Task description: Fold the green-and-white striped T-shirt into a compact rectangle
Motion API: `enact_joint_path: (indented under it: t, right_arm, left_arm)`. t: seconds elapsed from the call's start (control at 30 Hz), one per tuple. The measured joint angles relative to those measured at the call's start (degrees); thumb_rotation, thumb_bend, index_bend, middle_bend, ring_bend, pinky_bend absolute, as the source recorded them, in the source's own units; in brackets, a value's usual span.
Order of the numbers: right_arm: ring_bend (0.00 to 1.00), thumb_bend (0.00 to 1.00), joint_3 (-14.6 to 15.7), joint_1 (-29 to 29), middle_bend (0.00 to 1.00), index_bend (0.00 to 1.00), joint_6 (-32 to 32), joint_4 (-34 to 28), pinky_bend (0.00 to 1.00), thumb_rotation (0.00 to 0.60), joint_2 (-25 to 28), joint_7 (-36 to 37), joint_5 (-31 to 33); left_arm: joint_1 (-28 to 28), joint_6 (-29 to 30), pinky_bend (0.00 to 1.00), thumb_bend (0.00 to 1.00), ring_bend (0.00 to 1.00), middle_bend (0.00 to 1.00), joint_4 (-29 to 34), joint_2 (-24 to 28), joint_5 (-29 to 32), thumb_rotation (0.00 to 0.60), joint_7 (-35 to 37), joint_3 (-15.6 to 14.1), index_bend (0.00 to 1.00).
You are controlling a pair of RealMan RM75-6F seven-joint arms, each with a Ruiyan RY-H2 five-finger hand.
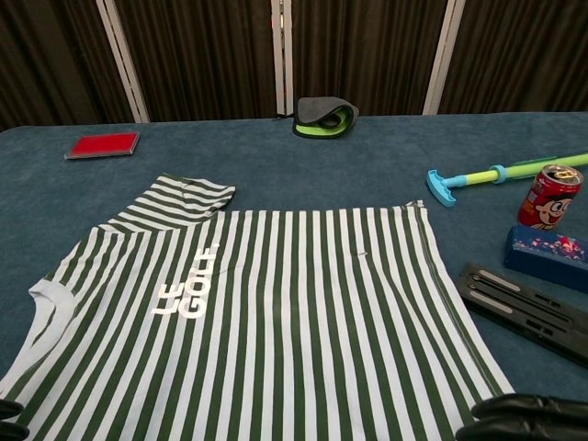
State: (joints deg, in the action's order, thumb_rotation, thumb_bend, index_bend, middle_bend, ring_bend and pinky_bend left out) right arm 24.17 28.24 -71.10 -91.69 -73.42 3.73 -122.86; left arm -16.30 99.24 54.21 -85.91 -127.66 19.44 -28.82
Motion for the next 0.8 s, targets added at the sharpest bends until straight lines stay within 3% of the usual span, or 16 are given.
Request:
enact_joint_path:
  t: [0.8]
  right_arm:
    - [0.00,0.48,-0.2,-0.2,0.21,0.77,0.2,0.4,0.00,0.600,-0.3,0.8,-0.2]
  left_arm:
    - [0.2,0.2,0.00,0.55,0.00,0.00,-0.2,-0.5,0.1,0.600,0.9,0.3,0.89]
